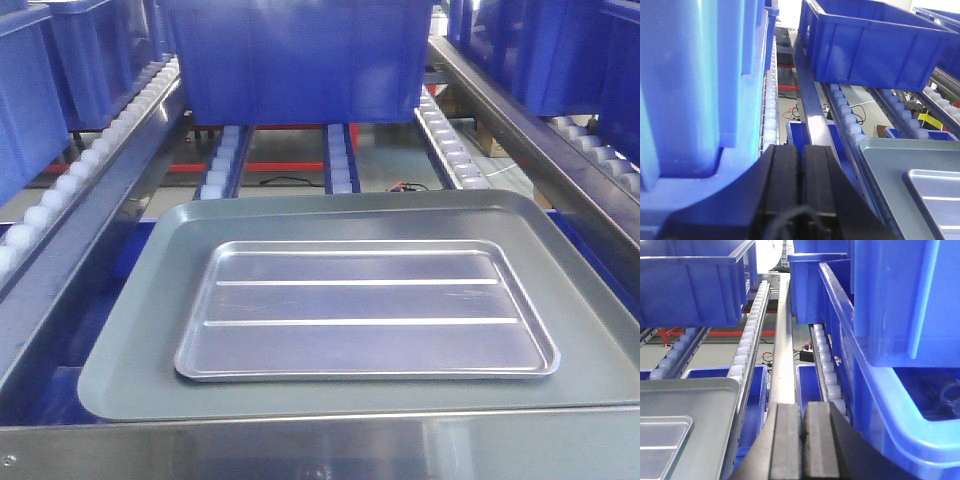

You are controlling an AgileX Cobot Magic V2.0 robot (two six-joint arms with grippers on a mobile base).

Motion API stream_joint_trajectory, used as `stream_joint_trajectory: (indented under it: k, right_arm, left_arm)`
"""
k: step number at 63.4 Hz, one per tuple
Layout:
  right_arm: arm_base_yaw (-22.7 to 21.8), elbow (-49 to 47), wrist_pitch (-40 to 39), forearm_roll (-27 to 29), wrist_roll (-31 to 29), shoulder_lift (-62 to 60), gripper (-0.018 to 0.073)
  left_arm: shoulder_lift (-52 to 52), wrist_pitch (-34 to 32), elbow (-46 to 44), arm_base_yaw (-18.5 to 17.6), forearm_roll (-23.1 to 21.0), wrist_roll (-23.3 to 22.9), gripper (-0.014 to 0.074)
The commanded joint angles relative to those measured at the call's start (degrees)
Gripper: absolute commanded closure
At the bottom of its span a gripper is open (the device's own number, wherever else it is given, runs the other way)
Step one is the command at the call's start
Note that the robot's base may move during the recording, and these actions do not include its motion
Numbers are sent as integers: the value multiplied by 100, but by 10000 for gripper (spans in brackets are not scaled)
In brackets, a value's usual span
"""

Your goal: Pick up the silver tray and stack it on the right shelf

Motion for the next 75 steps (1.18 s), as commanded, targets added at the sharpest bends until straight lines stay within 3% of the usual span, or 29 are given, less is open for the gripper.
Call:
stream_joint_trajectory:
  k: [1, 75]
  right_arm:
    - [-35, -88, -264, 8, -75, -120, 503]
    - [-30, -98, -214, 8, -70, -120, 503]
  left_arm:
    - [-86, -495, 111, -51, -35, -8, 689]
    - [-86, -495, 111, -51, -35, -8, 689]
